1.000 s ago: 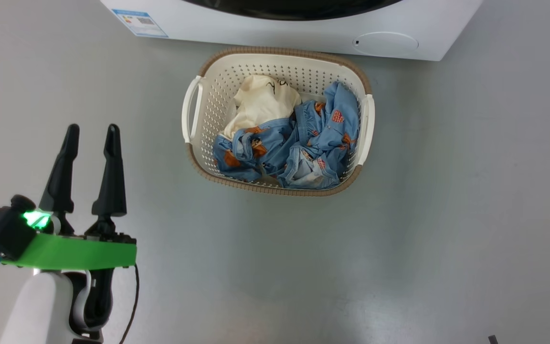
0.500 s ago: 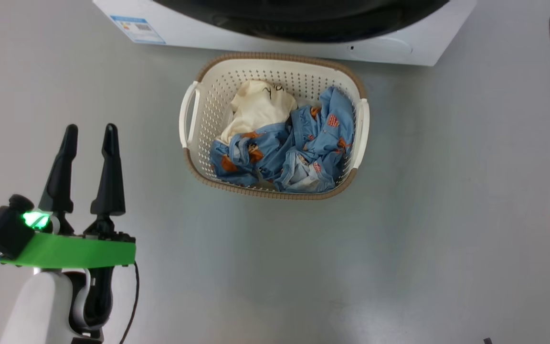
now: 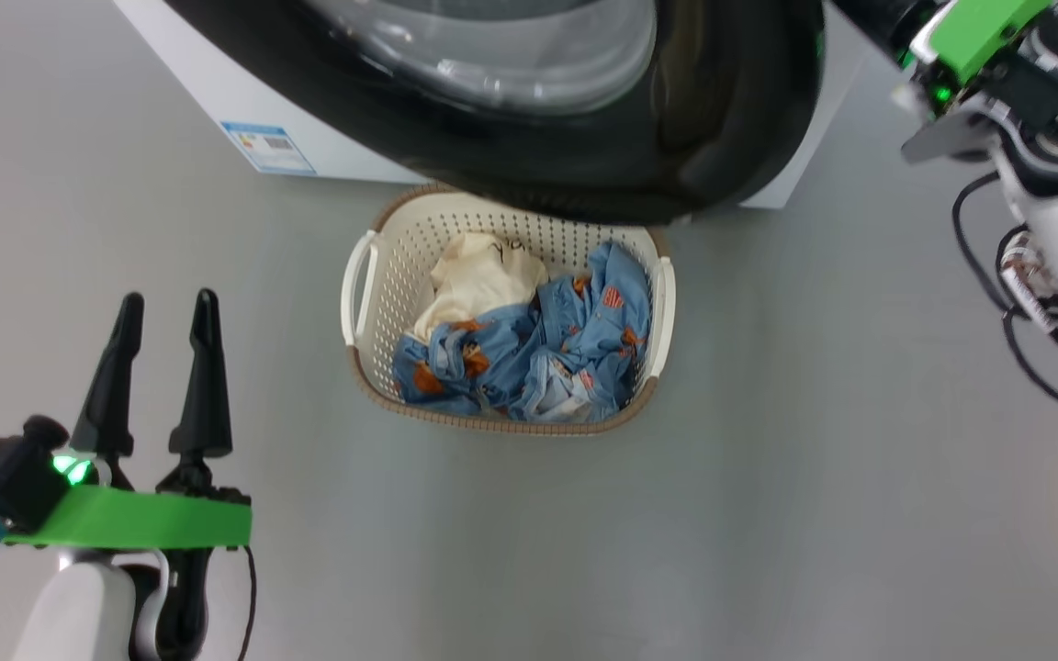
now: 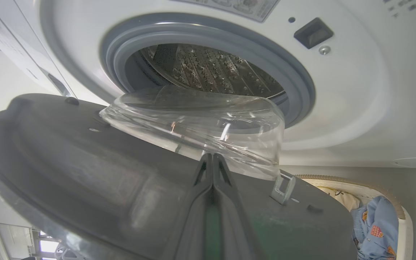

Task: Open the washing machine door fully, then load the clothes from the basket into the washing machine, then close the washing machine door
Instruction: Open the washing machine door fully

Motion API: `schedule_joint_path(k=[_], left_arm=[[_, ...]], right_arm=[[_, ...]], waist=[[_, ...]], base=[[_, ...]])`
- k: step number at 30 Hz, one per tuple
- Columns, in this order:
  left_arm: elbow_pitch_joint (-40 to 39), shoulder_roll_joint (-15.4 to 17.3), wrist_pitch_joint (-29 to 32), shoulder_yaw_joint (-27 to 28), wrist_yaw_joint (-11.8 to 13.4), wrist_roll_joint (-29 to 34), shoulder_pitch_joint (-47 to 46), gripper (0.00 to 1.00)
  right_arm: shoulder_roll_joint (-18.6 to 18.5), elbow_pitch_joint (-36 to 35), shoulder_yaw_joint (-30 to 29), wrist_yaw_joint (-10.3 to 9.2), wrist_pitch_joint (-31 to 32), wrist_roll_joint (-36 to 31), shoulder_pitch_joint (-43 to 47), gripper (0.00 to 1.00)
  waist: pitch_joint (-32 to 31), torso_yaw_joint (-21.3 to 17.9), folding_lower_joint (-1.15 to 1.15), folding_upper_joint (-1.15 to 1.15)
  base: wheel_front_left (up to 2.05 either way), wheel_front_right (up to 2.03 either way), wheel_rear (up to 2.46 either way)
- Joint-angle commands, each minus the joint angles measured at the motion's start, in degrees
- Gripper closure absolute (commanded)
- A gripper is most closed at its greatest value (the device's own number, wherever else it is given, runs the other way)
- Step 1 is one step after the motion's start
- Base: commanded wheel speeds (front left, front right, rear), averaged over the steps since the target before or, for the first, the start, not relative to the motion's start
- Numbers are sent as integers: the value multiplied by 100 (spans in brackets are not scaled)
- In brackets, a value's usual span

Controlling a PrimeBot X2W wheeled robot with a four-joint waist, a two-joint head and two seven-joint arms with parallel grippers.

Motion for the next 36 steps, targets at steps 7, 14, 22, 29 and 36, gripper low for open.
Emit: schedule_joint_path(k=[7, 14, 22, 29, 36], left_arm=[[71, 197, -31, 322, 3, 184, 320, 0], [193, 172, -31, 384, 3, 265, 555, 0], [274, 118, -31, 415, 3, 354, 702, 0], [333, 68, -31, 460, 3, 440, 799, 0], [374, -6, -31, 497, 3, 495, 849, 0]], right_arm=[[93, -736, 97, 51, 171, 258, 896, 100], [28, -992, 55, 51, 305, 465, 1583, 100], [29, -1165, -28, 51, 466, 660, 2115, 100], [90, -1302, -104, 51, 662, 815, 2587, 100], [200, -1365, -135, 51, 912, 982, 2925, 100]], waist=[[-721, 57, 0, 0], [-1083, 223, 0, 0], [-1385, 472, 0, 0], [-1588, 746, 0, 0], [-1715, 999, 0, 0]], base=[[0, 0, 0], [0, 0, 0], [0, 0, 0], [0, 0, 0], [0, 0, 0]])
